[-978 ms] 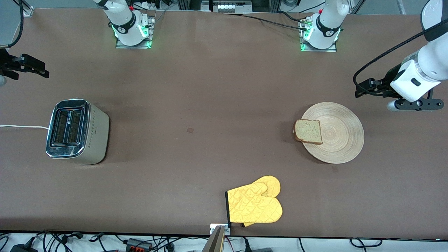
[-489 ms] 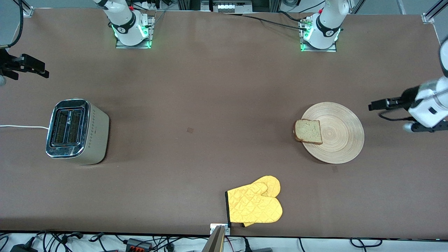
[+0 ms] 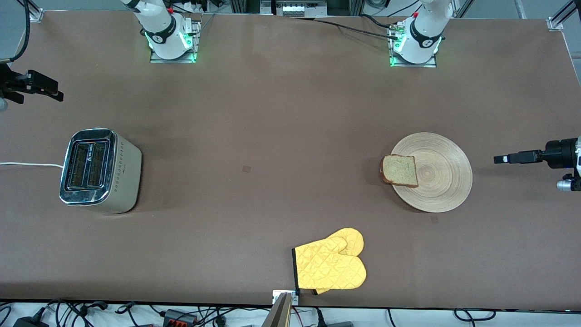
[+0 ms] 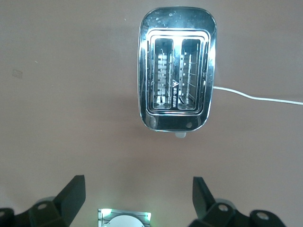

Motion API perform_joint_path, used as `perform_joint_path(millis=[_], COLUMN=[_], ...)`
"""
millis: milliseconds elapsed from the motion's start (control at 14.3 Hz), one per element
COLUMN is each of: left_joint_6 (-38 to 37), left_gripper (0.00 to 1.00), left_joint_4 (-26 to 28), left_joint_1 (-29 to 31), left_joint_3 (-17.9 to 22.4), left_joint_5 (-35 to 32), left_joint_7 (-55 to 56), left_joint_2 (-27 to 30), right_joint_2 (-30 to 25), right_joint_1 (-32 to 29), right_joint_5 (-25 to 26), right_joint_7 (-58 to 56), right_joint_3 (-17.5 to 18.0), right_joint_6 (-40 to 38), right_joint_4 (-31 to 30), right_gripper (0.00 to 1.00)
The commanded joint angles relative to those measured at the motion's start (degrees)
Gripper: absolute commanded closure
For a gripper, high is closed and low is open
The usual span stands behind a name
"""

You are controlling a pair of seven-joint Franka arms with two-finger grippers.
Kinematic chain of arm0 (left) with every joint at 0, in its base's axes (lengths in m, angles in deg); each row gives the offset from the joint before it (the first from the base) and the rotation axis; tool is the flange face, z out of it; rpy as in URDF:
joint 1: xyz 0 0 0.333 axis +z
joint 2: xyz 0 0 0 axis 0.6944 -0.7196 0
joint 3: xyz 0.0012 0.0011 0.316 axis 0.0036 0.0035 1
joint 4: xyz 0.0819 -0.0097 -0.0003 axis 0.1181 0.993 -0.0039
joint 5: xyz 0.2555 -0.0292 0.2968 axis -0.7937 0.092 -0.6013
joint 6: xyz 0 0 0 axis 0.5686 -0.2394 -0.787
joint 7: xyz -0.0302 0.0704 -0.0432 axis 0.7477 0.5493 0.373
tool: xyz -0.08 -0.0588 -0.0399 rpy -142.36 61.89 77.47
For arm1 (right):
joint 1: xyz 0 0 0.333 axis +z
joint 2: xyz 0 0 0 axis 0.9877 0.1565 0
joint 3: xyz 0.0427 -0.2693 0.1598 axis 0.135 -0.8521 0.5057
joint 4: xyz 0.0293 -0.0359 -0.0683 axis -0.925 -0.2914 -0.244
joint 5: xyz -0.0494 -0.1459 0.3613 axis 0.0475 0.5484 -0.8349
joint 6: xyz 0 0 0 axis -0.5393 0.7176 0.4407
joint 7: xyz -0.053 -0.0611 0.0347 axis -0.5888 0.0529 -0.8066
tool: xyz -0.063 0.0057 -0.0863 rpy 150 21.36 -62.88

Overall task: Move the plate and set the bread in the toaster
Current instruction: 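Lower the left gripper to the wooden plate's rim and grasp it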

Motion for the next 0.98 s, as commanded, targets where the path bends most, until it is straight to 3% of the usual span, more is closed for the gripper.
perform_joint_path(millis=[0,280,909], left_joint_6=[0.18,0.27,5.54], left_gripper=[0.0,0.0,0.0], left_joint_4=[-2.58,-2.58,-2.67], left_joint_1=[3.16,5.8,8.18], left_joint_3=[-0.52,-0.52,-0.52], left_joint_5=[7.74,16.02,19.98], left_joint_7=[-9.37,-22.04,-30.39], left_joint_2=[-5.83,-12.17,-18.5], right_joint_2=[0.35,0.35,0.35], right_joint_1=[-0.5,-0.5,-0.5], right_joint_5=[0.03,-0.05,-0.05], right_joint_7=[-1.11,-1.11,-1.2], right_joint_3=[0.17,0.17,0.17], right_joint_6=[-0.32,-0.41,-0.41], right_joint_4=[0.95,0.95,0.95], right_gripper=[0.0,0.0,0.0])
